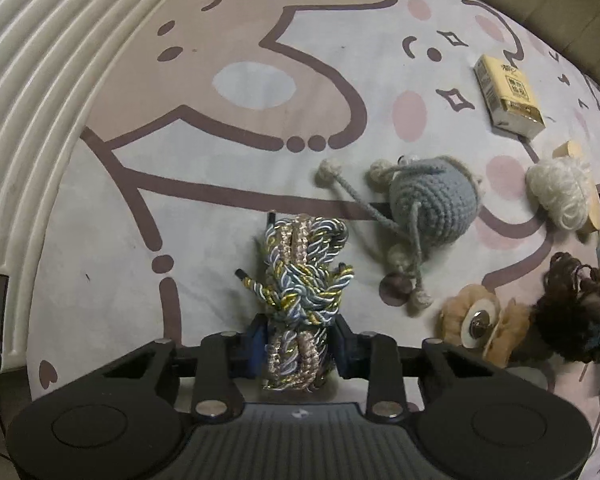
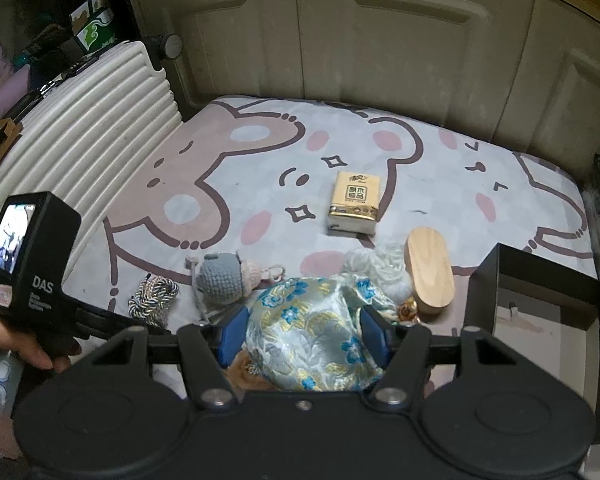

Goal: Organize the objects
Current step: 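Lift the rope toy and floral pouch and carry both toward the black box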

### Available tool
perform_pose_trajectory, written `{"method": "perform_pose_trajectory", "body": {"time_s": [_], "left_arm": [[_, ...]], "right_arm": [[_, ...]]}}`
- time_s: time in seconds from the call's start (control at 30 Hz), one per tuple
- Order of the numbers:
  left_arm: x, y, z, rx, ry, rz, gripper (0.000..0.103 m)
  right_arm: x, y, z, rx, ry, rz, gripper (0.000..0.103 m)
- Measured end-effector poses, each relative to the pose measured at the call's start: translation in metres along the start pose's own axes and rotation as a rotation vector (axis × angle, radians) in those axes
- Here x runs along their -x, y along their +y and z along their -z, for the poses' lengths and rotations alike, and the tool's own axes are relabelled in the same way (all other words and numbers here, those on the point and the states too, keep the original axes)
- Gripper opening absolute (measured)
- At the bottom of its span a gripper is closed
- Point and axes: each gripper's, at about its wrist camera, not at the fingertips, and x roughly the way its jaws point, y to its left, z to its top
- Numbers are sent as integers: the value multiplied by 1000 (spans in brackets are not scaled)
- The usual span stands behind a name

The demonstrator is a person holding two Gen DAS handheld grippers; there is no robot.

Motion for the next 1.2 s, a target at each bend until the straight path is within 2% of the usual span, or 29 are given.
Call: {"method": "perform_pose_trajectory", "body": {"time_s": [0.33, 0.67, 1.2], "left_arm": [[37, 9, -4, 44, -108, 34, 31], [76, 4, 2, 6, -236, 24, 31], [122, -11, 20, -31, -350, 52, 31]], "right_arm": [[4, 4, -3, 7, -32, 33, 62], [19, 2, -3, -7, -88, 66, 62], [49, -5, 3, -53, -180, 101, 62]]}}
